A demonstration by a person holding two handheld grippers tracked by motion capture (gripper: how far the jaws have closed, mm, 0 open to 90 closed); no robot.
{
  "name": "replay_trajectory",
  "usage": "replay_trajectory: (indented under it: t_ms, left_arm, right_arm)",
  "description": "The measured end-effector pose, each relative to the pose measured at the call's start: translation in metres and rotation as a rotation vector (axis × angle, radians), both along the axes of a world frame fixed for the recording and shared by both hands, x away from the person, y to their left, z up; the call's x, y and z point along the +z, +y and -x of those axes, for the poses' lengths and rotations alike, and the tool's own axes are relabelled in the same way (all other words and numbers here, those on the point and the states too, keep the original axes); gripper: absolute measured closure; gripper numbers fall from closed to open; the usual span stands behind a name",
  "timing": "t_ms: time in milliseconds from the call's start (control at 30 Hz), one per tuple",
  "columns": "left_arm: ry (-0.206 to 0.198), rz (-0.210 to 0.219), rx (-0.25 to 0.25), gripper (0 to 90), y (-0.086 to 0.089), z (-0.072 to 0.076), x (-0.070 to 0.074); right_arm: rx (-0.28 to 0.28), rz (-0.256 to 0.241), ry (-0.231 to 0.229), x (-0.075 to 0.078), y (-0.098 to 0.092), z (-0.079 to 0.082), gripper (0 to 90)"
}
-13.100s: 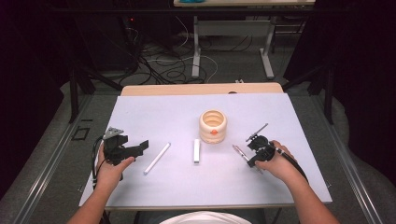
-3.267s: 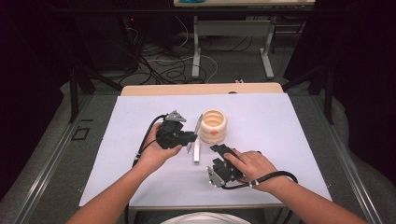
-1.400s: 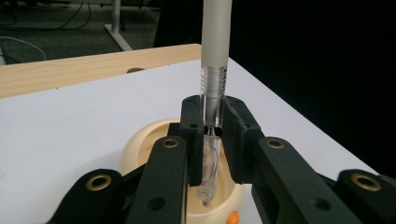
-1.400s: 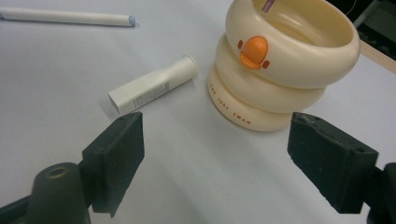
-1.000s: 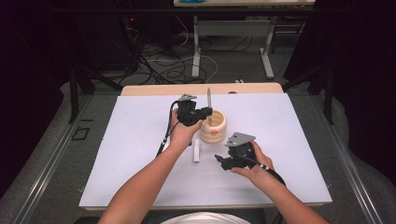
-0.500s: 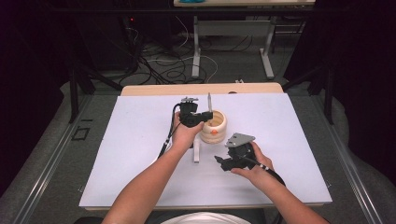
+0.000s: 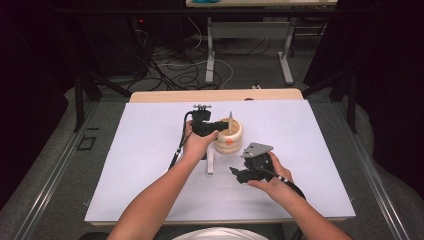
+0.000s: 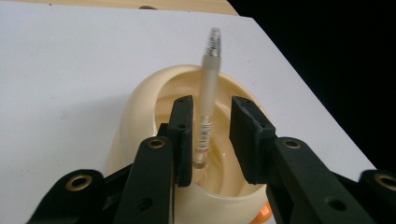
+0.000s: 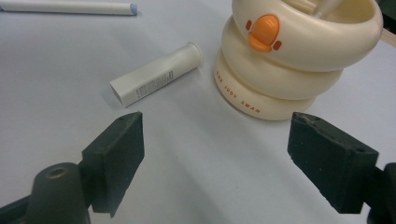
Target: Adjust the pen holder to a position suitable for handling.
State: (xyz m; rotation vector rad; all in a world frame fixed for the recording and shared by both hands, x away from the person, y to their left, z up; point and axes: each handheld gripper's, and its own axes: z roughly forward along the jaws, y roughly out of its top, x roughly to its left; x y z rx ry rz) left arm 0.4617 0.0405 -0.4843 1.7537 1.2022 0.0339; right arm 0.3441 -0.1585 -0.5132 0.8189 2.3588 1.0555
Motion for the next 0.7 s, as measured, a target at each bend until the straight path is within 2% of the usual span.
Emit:
replay_trajectory:
  t_ms: [167, 300, 433, 600, 700]
  left_arm:
    - [-0.032, -0.016, -0.011, 61.6, 0.004, 0.002, 0.006]
    - [-0.035, -0.022, -0.018, 55.6, 0.008, 0.003, 0.009]
    - [-0.052, -0.066, -0.041, 51.3, 0.012, 0.006, 0.011]
    - [-0.086, -0.059, -0.065, 44.3, 0.020, 0.011, 0.019]
    - [-0.102, -0.074, -0.079, 40.6, 0.028, 0.014, 0.023]
  right_arm:
    - [-0.006, -0.006, -0.004, 0.000, 0.000, 0.000, 18.4]
    - [-0.003, 0.001, 0.003, 0.001, -0.001, 0.000, 18.4]
    - [0.005, 0.005, 0.005, 0.000, -0.001, 0.000, 18.4]
    - [-0.002, 0.001, 0.007, -0.001, -0.001, 0.000, 18.4]
    - [-0.007, 0.000, 0.014, -0.001, -0.002, 0.001, 18.4]
